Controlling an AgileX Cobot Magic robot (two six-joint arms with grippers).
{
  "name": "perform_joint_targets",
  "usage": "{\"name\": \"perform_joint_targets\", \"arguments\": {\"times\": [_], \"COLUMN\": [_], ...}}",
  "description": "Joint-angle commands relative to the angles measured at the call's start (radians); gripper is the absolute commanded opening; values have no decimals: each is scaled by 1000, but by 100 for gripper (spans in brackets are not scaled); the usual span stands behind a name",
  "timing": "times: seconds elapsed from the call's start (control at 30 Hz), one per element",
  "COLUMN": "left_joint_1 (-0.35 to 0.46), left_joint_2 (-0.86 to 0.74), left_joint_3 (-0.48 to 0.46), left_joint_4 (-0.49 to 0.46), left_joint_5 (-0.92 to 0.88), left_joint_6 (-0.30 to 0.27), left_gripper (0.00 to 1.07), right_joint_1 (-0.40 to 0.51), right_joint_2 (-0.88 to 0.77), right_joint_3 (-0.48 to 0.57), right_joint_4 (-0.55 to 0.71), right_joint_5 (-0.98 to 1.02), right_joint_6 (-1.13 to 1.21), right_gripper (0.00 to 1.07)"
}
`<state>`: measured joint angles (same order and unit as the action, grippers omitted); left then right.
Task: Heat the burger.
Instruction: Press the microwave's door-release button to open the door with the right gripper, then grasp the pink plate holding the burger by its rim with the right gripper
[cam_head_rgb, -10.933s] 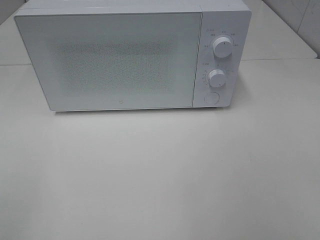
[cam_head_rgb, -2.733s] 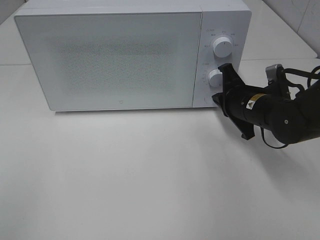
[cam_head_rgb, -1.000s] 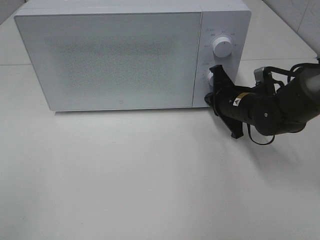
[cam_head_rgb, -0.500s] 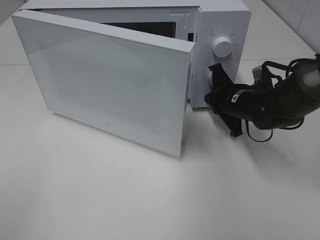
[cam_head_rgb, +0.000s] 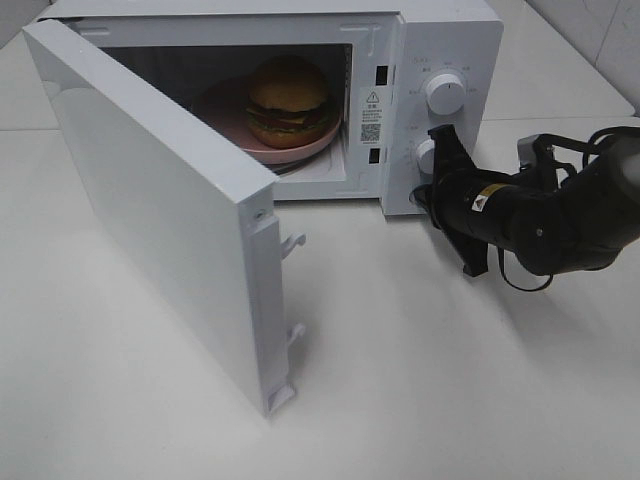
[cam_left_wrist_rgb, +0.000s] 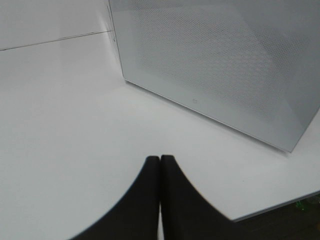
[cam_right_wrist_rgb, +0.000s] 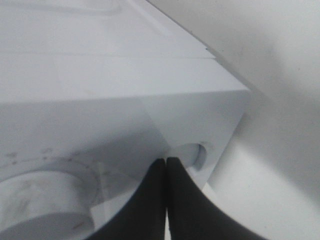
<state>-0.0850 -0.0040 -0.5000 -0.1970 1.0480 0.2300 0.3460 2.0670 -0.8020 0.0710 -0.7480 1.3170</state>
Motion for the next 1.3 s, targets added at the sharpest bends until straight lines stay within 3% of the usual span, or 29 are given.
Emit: {"name": "perform_joint_targets", "arguments": {"times": [0.03,0.53,0.7,0.83,1.3], "left_joint_1": [3,3,3,3,3], "left_joint_2": [-5,-5,-5,-5,-5], "left_joint_3": [5,5,5,5,5], "left_joint_4": [-6,-6,-6,-6,-6], "left_joint_5": [-12,-12,-12,-12,-12], "left_joint_6": [-4,-3,-3,-3,-3], "left_gripper": [0,0,0,0,0], "right_joint_1": [-8,-8,-8,-8,-8], "right_joint_2": [-73,-113,-113,-113,-113], "right_joint_3": [48,162,163,163,163], "right_joint_4": [-4,-63,-144,-209,-221], "right_joint_5": [-93,-94,-145,-169,-165], "right_joint_6": [-53,-136,-304,-567,-1038], "right_gripper": [0,2,4,5,8]}}
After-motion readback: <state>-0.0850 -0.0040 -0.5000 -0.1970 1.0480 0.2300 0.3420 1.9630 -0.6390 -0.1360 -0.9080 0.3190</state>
